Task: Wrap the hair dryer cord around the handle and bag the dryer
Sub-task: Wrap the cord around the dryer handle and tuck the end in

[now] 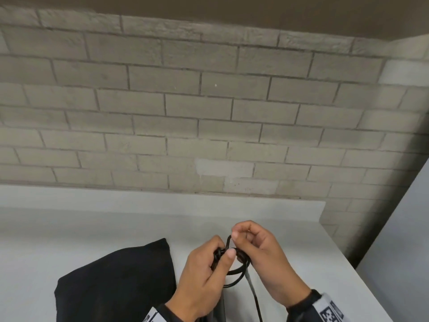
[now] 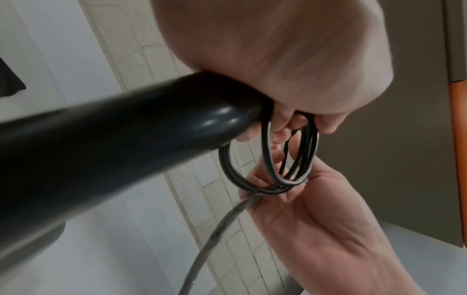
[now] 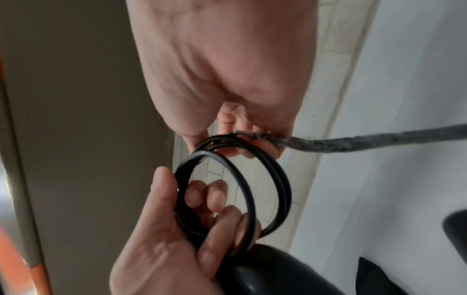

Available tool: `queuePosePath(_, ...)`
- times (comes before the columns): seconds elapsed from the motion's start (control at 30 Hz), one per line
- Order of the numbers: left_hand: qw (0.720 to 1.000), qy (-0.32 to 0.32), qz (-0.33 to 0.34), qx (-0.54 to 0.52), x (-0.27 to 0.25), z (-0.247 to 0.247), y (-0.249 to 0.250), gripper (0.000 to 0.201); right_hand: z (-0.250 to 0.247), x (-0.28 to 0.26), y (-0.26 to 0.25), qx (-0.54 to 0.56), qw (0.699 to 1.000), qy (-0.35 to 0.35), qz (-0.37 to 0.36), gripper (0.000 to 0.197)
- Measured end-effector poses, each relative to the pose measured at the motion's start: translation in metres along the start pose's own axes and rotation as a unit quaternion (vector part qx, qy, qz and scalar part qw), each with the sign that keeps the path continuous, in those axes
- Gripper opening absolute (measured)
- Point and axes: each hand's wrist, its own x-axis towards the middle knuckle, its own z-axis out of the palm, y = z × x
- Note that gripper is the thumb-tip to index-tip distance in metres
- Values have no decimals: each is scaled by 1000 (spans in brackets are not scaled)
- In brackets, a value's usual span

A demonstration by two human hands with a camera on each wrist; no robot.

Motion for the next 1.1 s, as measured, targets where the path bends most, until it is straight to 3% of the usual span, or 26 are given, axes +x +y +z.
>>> queuePosePath(0.17,1000,-11,-10,-7,-1,0,-1,39,3,-4,10,31,999,20,4,29)
queuePosePath(0.3,999,-9,-26,-43,-1,1,2,27,0,-14,18,5,999,11,-41,38)
queuePosePath(0.43,998,13,-34,-43,-1,0,-1,29,-3,-26,30,-24,996,-36,-71,32)
queuePosePath(0.53,999,18,-41,-20,-1,0,-1,29,-2,-28,28,-7,998,-39,-45,23)
queuePosePath(0.67,999,8,-31,-9,0,1,2,32,-5,-29,22,-52,996,-43,-52,30)
queuePosePath(0.77,999,20,-41,-10,-1,4,1,33,-1,-33,30,-102,992,15,-66,38)
queuePosePath(0.83,998,30,-52,-29,-1,6,3,33,5,-37,40,-180,972,120,-88,44)
queuePosePath(0.9,997,38,-57,-45,-2,9,6,38,11,-40,47,-299,907,216,-202,31)
queuePosePath(0.97,996,48,-57,-55,-2,10,9,44,17,-41,54,-406,836,225,-290,11)
queuePosePath(1.0,995,53,-58,-57,-2,10,10,46,21,-41,56,-442,817,227,-293,14)
queuePosePath(1.1,995,57,-57,-55,-2,9,8,51,29,-42,55,-463,824,210,-249,24)
